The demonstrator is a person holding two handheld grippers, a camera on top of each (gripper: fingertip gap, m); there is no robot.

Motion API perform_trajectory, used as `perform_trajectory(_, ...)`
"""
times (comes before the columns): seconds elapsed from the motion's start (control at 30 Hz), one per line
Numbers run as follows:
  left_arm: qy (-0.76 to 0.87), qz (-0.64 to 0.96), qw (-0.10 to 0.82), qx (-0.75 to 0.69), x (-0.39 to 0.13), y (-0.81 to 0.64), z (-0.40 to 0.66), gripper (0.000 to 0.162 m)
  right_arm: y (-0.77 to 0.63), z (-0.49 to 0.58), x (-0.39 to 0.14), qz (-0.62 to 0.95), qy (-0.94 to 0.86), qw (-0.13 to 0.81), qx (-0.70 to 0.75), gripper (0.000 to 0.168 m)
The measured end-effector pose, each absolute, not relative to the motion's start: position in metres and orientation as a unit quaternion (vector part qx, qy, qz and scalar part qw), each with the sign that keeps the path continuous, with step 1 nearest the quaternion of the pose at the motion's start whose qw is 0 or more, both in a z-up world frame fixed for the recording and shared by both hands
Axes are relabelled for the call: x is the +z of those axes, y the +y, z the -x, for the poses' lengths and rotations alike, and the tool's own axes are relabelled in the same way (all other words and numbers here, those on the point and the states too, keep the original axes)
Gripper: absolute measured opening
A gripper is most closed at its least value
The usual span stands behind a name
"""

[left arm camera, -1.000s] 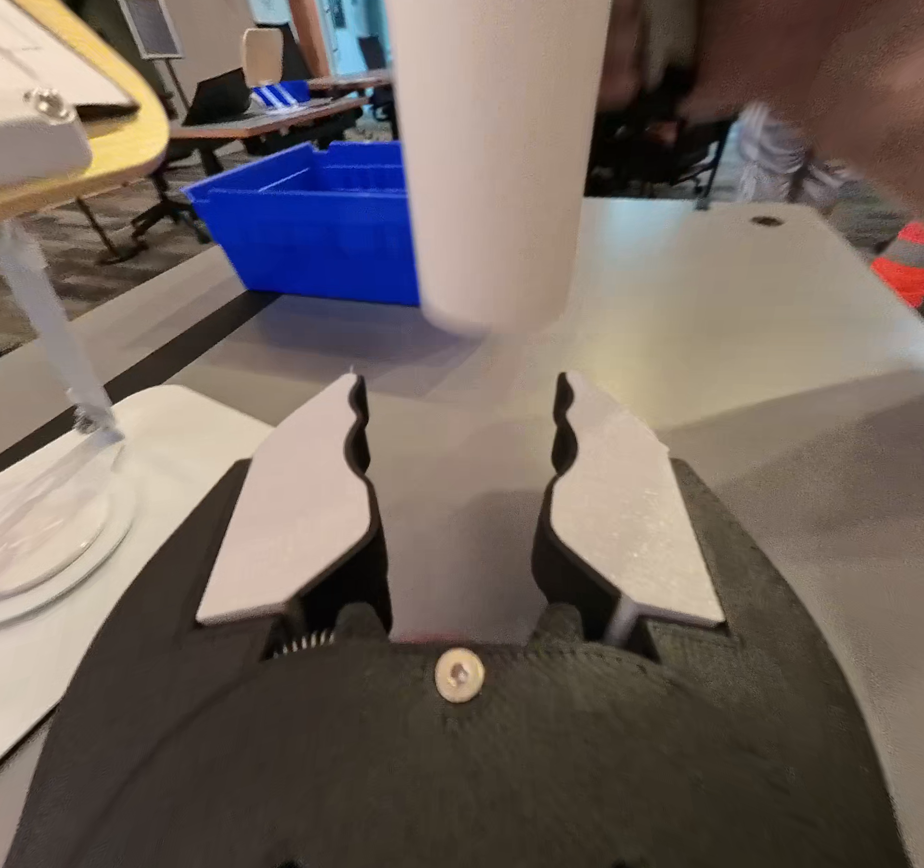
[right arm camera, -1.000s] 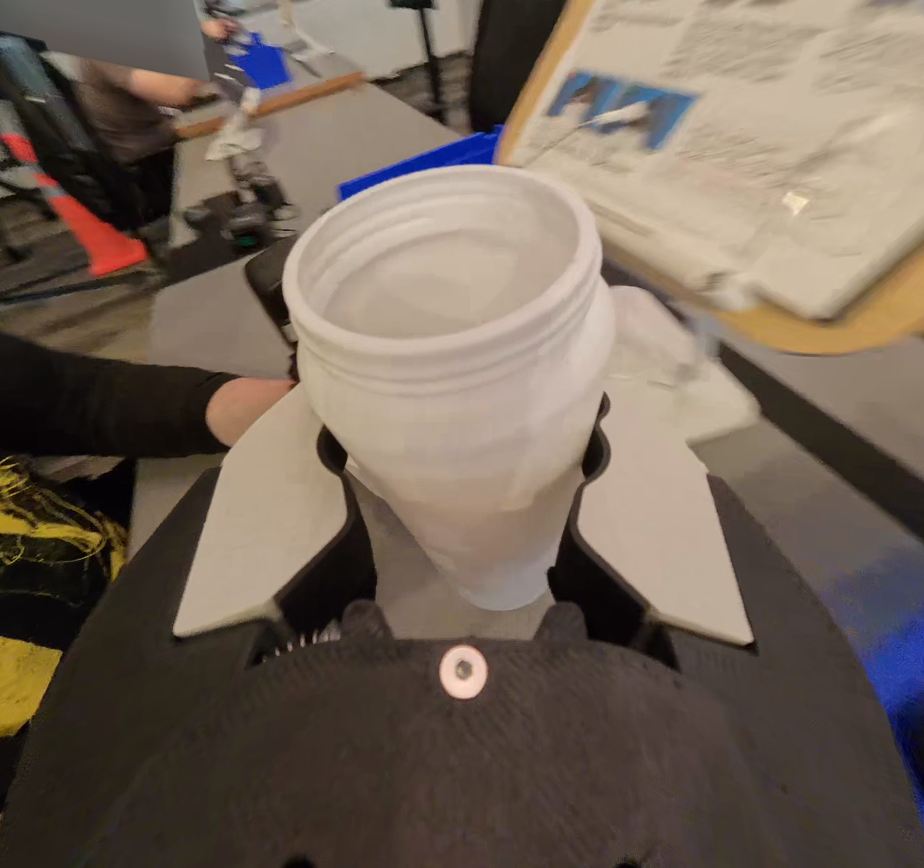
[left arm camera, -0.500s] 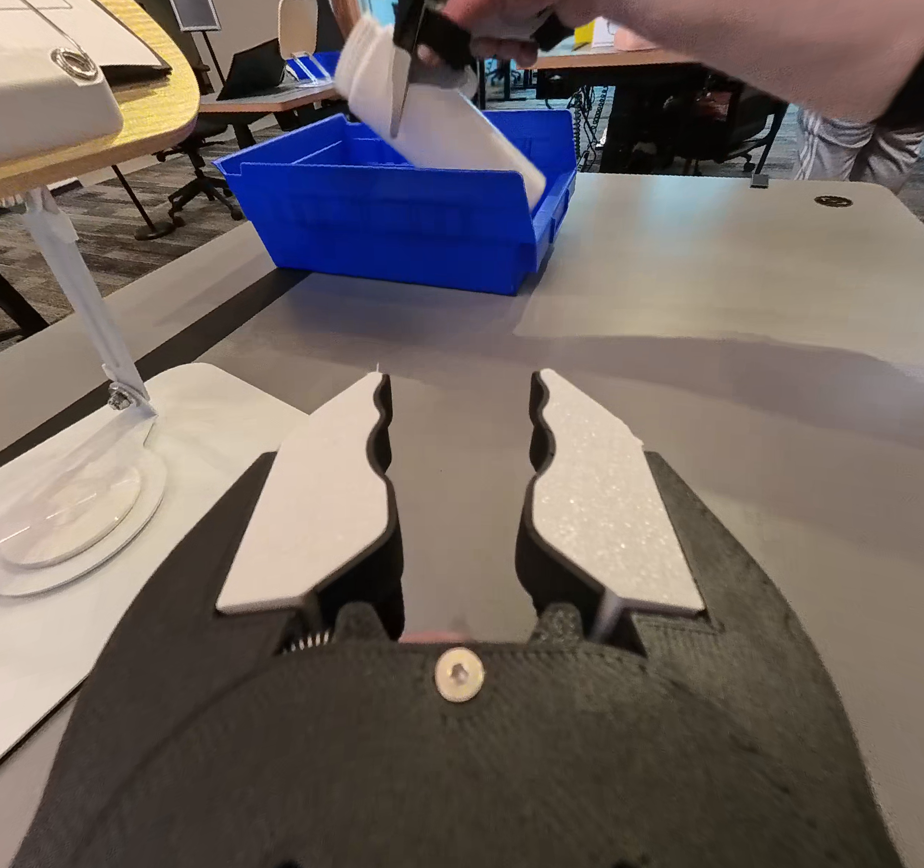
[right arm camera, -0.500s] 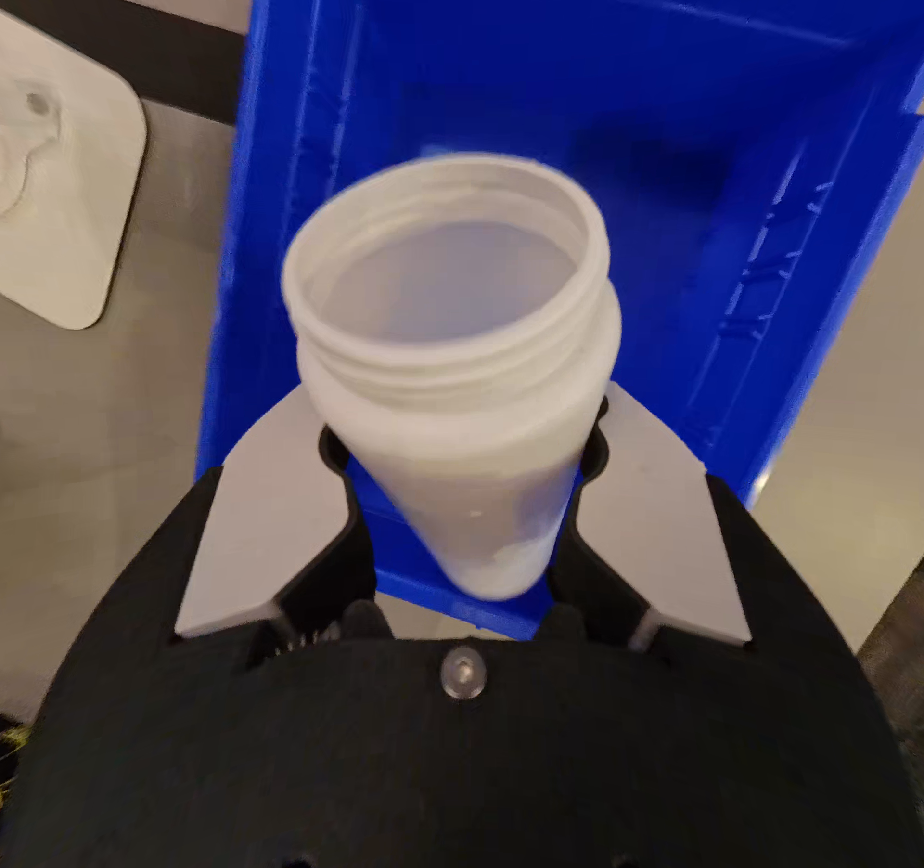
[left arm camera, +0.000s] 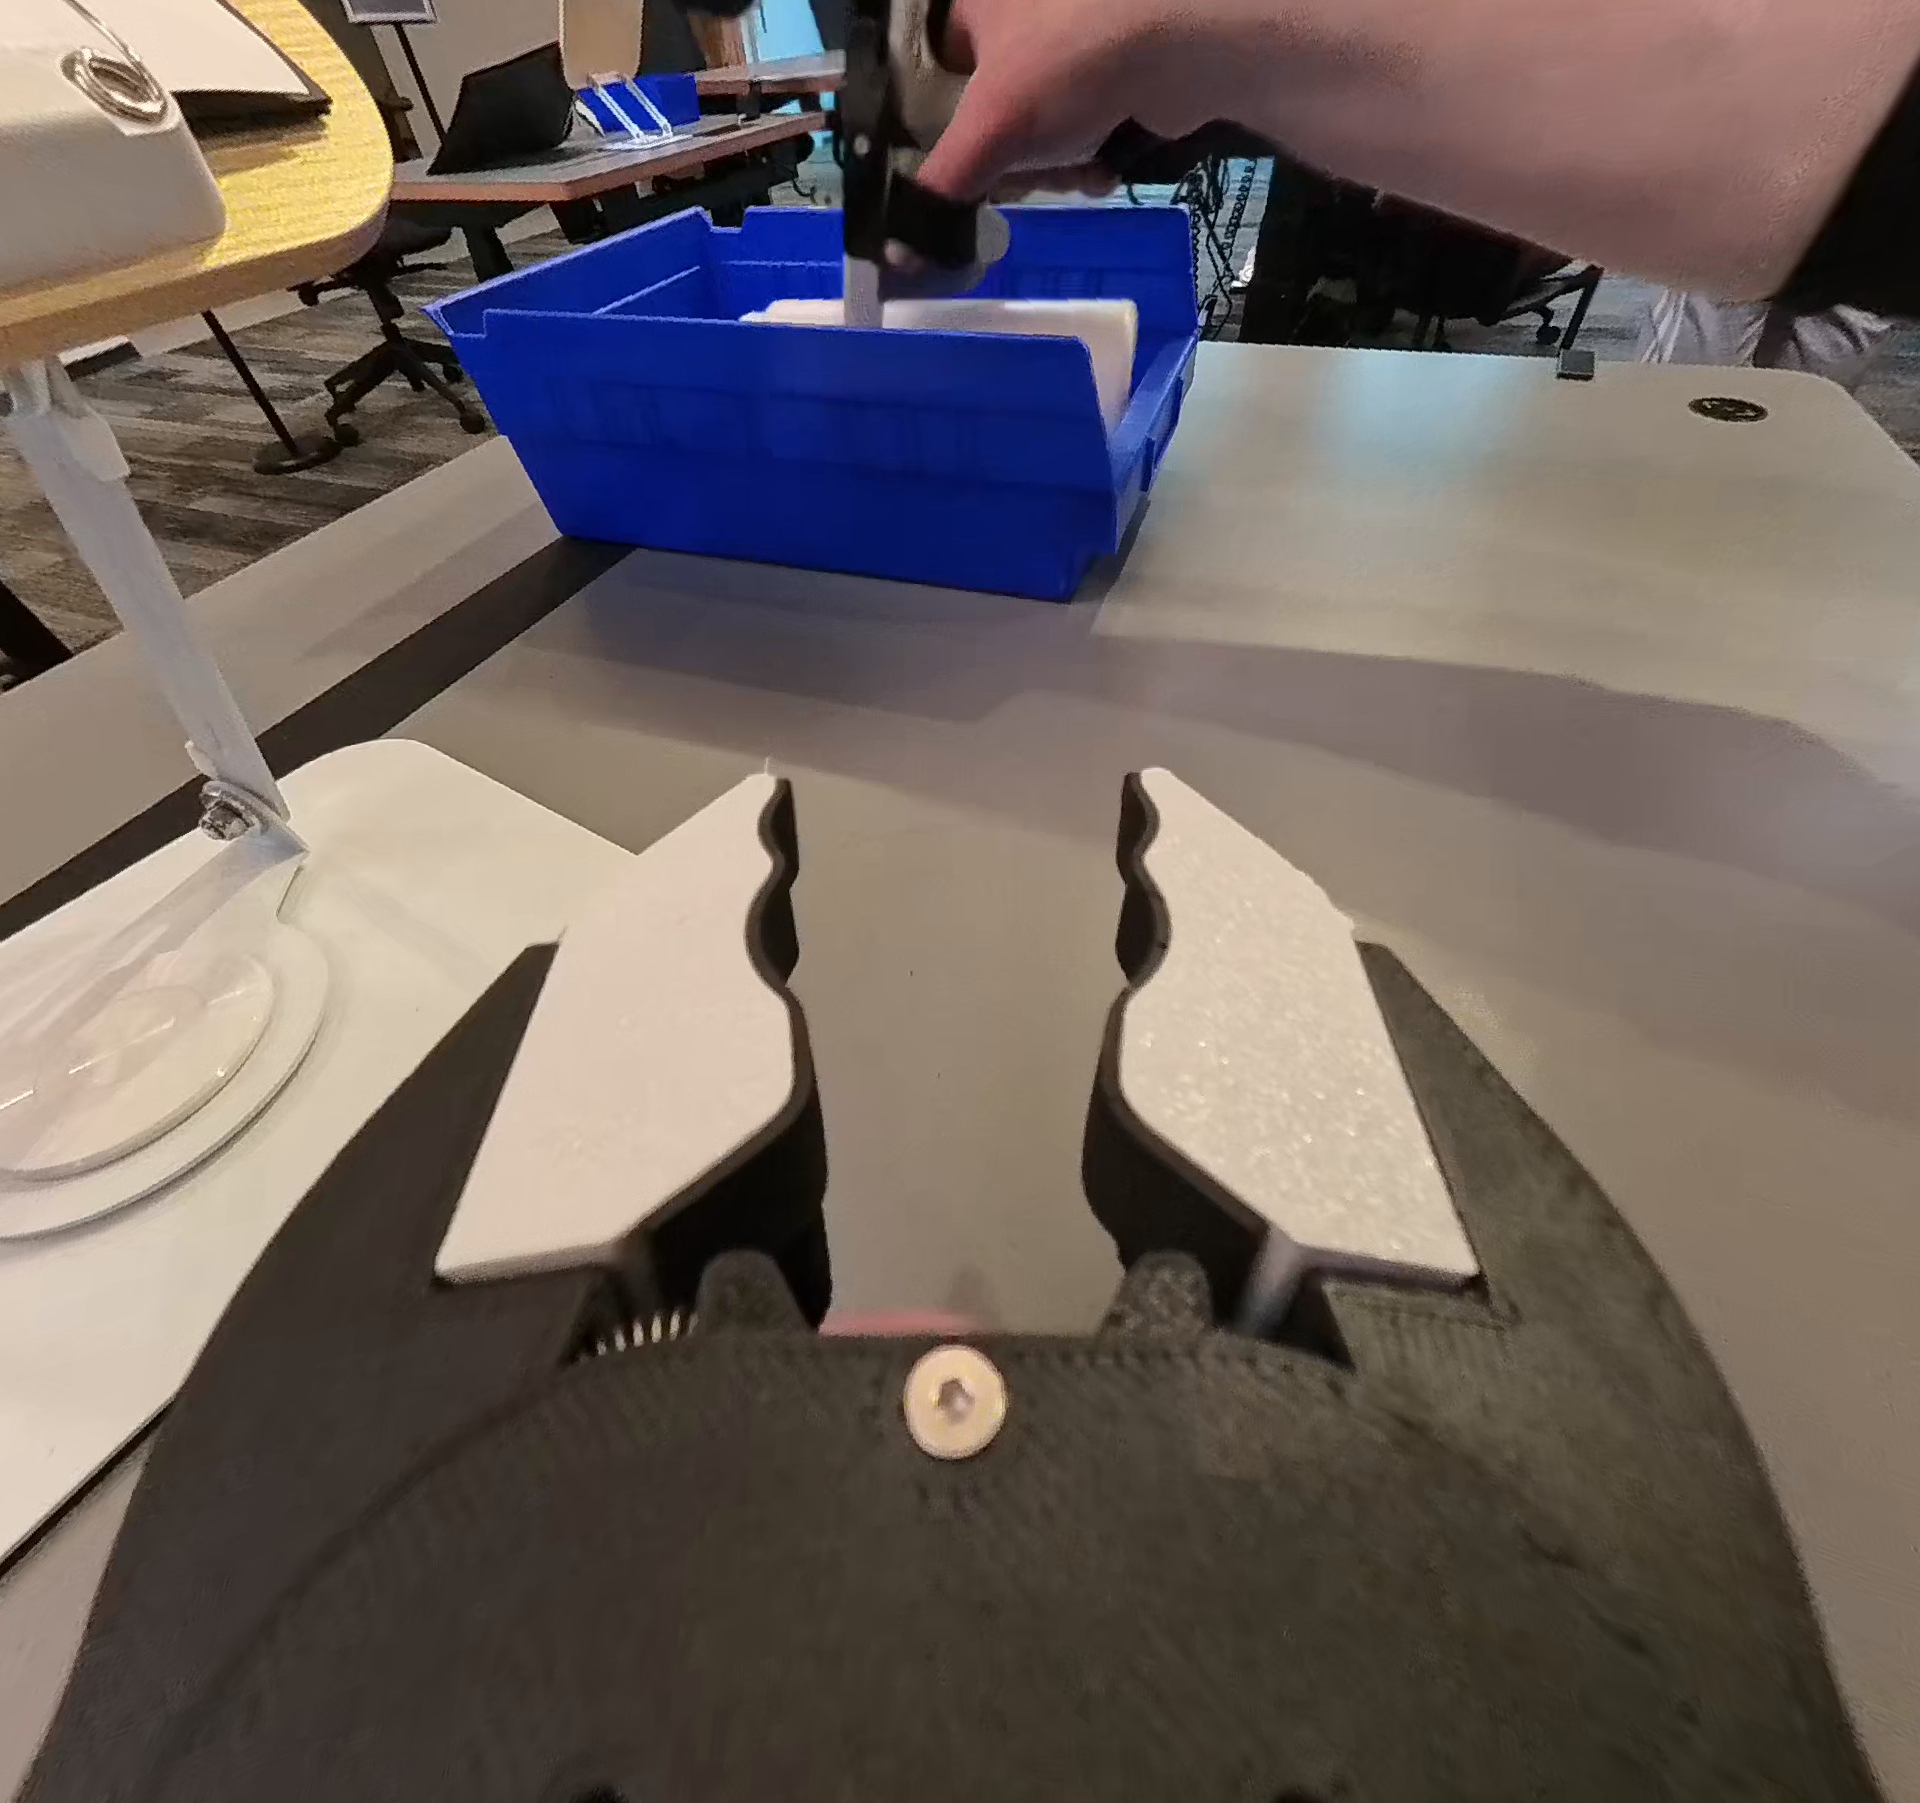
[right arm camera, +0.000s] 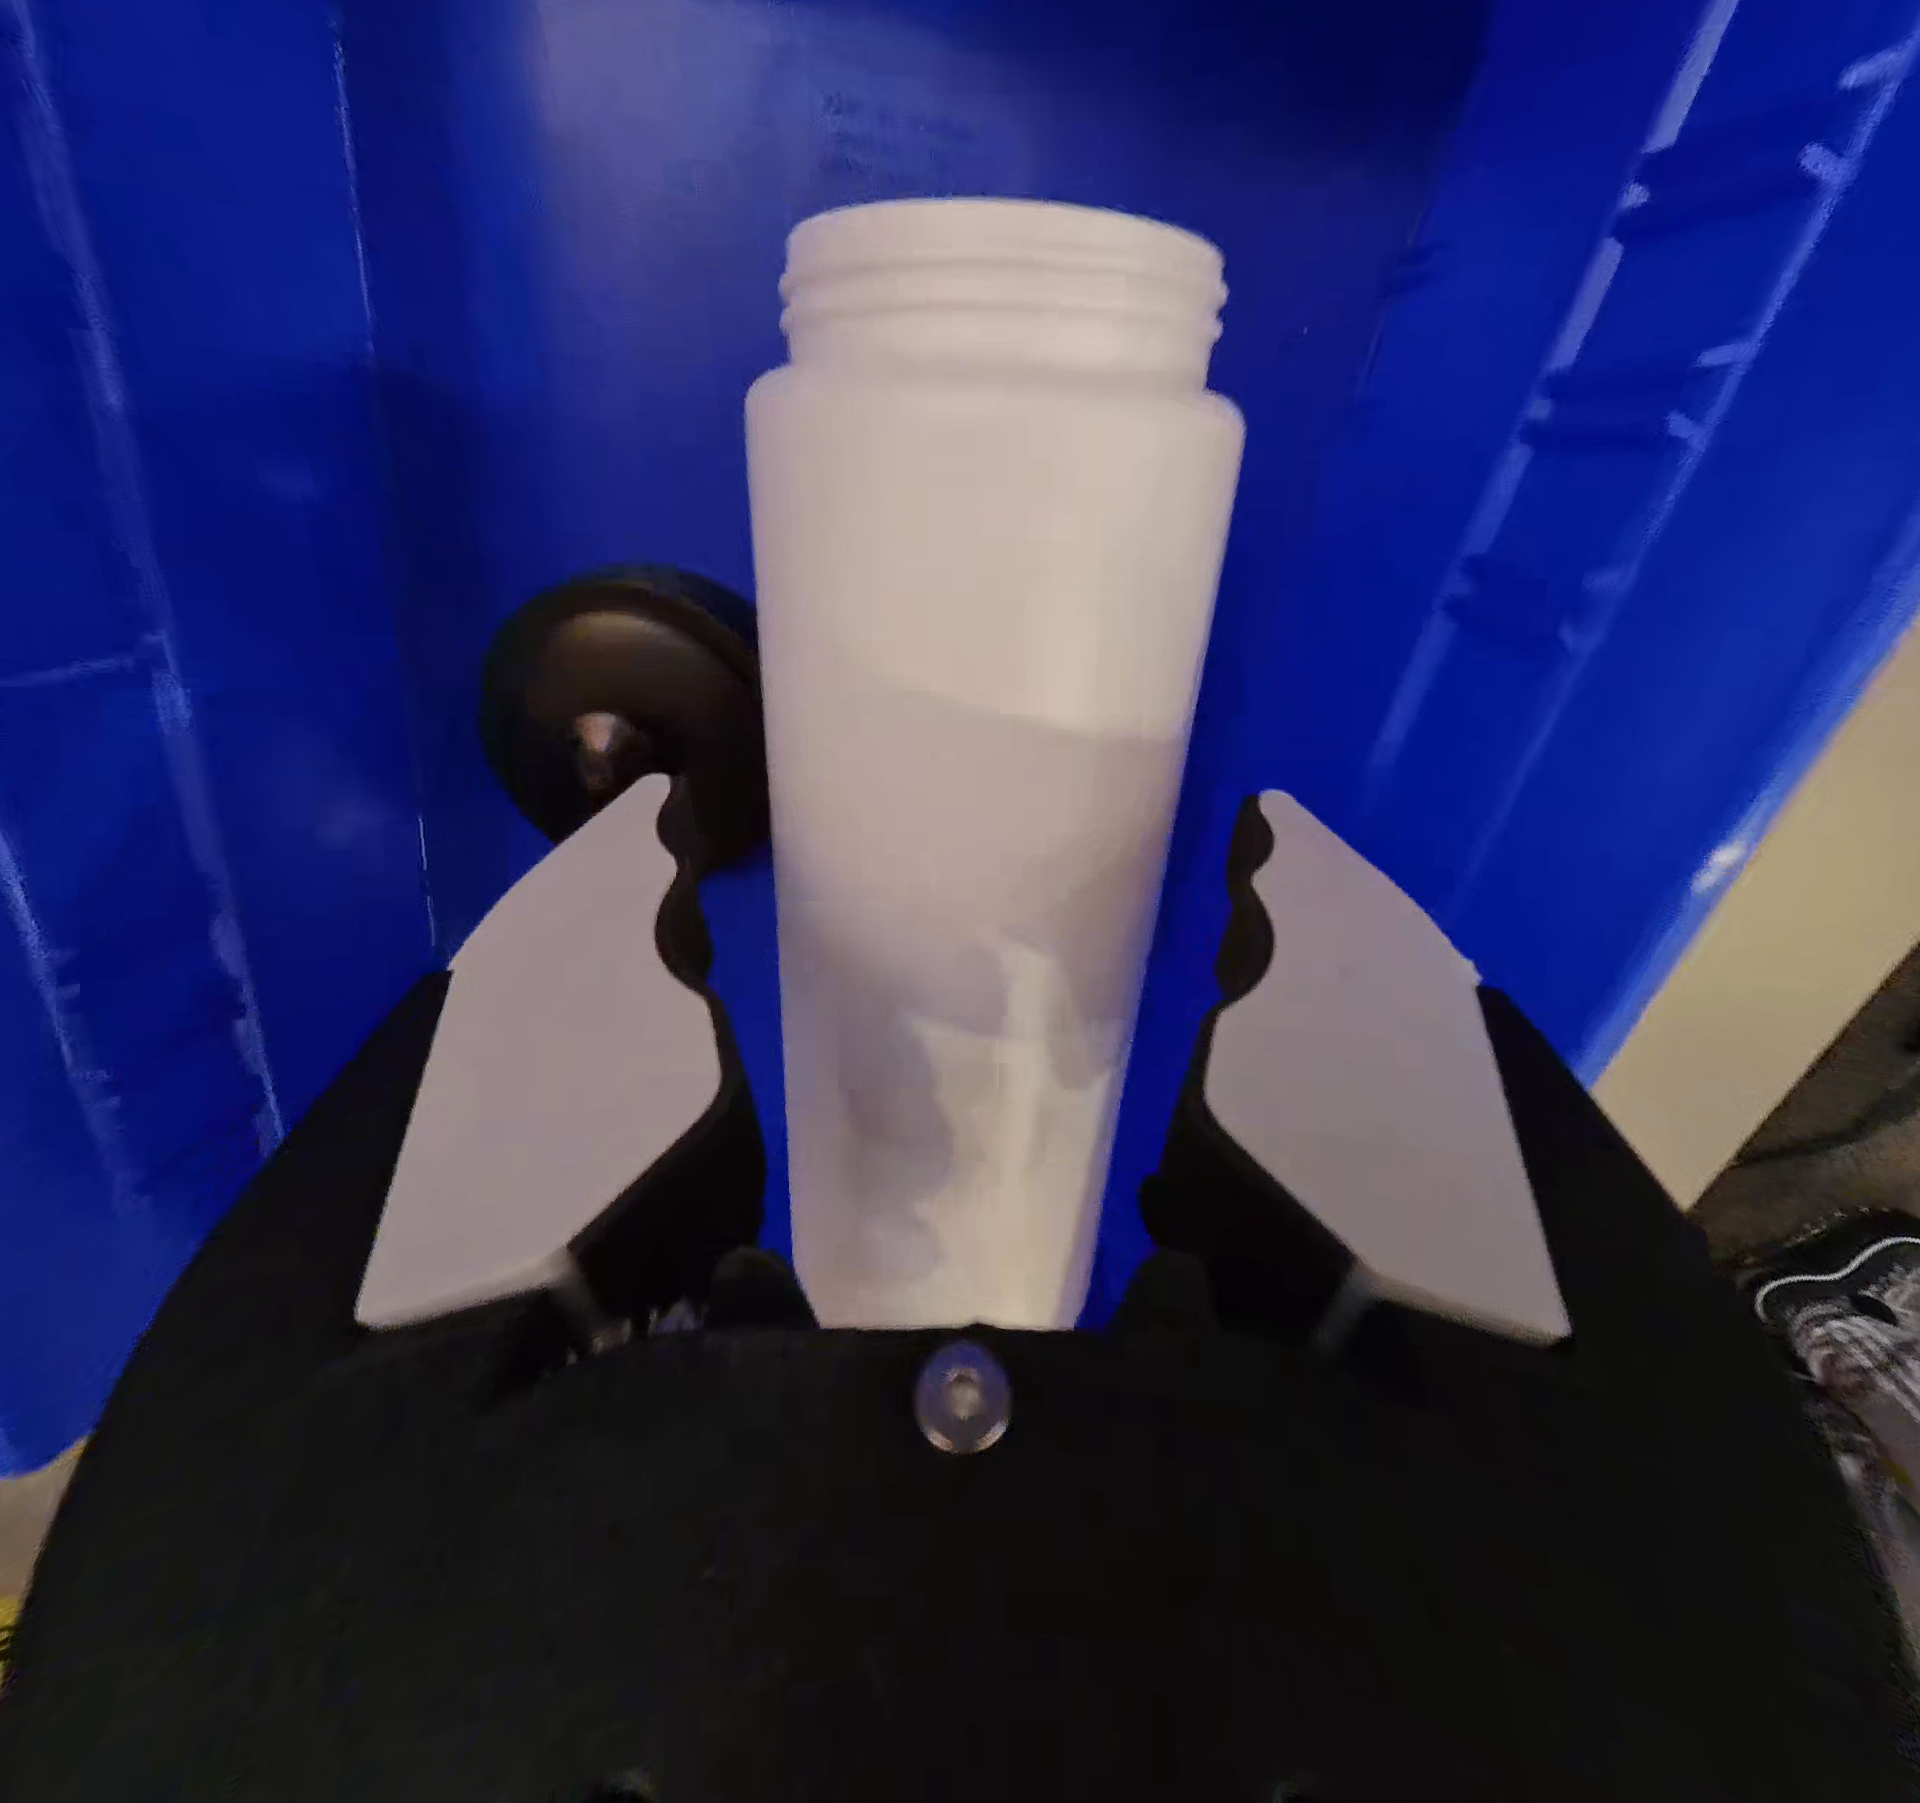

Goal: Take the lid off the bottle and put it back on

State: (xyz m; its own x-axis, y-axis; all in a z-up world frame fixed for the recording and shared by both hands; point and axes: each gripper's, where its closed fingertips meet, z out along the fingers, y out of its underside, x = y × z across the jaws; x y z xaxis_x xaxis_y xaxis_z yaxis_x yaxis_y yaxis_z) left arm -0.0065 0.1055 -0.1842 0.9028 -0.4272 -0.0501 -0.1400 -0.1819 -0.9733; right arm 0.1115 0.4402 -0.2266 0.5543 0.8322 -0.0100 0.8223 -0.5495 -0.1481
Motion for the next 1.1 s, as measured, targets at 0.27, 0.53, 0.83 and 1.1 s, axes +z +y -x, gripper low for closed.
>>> perform_trajectory(0.27,0.183,0.765,0.608,-0.108,-0.186,0.108,0.008,0.067,0.358,-0.113,-0.158,0.808,-0.521,0.243,0.128,0.095)
perform_trajectory(0.53,0.183,0.767,0.608,-0.089,-0.187,0.104,0.011,0.069,0.214,-0.100,-0.156,0.715,-0.578,0.305,0.251,0.086)
perform_trajectory(0.83,0.155,0.816,0.556,-0.017,-0.207,0.073,0.034,0.088,0.110,-0.050,-0.233,0.659,-0.666,0.225,0.266,0.112)
perform_trajectory(1.1,0.082,0.881,0.465,0.043,-0.238,0.028,0.075,0.097,0.099,-0.029,-0.268,0.648,-0.690,0.200,0.254,0.119)
